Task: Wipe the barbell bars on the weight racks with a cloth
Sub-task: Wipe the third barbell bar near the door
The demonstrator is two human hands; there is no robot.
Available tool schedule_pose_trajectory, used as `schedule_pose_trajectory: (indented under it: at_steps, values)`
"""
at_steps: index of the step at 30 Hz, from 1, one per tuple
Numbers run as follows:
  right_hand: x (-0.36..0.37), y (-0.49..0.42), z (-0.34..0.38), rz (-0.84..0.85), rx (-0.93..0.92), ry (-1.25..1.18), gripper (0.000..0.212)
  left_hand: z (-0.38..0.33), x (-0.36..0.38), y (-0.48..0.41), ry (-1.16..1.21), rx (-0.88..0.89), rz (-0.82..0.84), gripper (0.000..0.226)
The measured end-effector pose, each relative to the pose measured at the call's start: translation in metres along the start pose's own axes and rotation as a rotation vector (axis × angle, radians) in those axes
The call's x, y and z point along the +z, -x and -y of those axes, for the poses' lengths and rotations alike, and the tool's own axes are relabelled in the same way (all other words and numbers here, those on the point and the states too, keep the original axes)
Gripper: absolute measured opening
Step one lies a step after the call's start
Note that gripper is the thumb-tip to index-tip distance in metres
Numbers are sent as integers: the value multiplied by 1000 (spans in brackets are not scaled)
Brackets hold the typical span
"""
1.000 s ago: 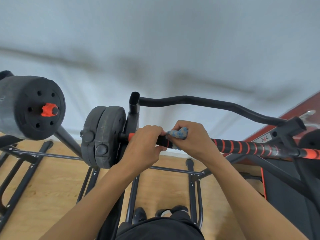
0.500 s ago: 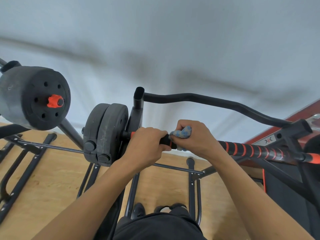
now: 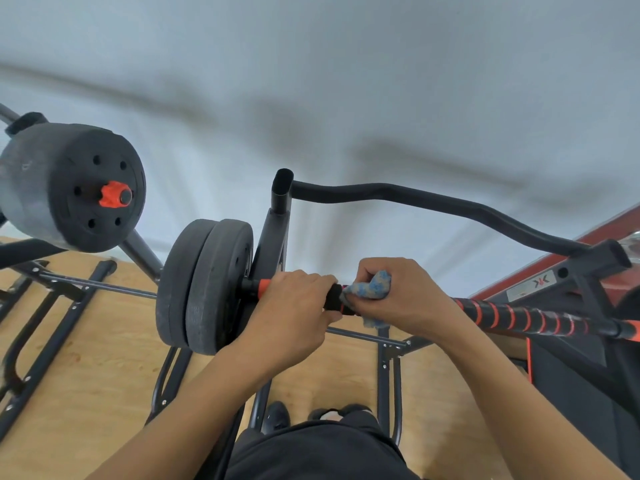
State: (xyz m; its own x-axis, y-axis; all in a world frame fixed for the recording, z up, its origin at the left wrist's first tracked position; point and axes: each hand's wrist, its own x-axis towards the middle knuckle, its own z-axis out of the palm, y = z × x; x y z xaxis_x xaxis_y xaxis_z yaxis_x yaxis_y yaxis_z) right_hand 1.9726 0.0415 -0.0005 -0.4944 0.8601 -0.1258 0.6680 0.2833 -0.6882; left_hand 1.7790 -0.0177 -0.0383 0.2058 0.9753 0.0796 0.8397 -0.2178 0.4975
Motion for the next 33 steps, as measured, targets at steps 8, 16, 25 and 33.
schedule_pose_trajectory:
  at_steps: [8,16,25,33]
  values:
    - [9,-7,1,-54,23,3,28,1,5,4,-11,-29,-59,28]
    - [-10,-42,4,113,143,156,18,-1,5,12,16,0,-52,21]
    - [-8,-22,-11,226,81,140,16,-3,22,11,-470,111,-62,36]
    - [8,17,-8,79,-53,202,21,-12,4,7,-535,89,122,27]
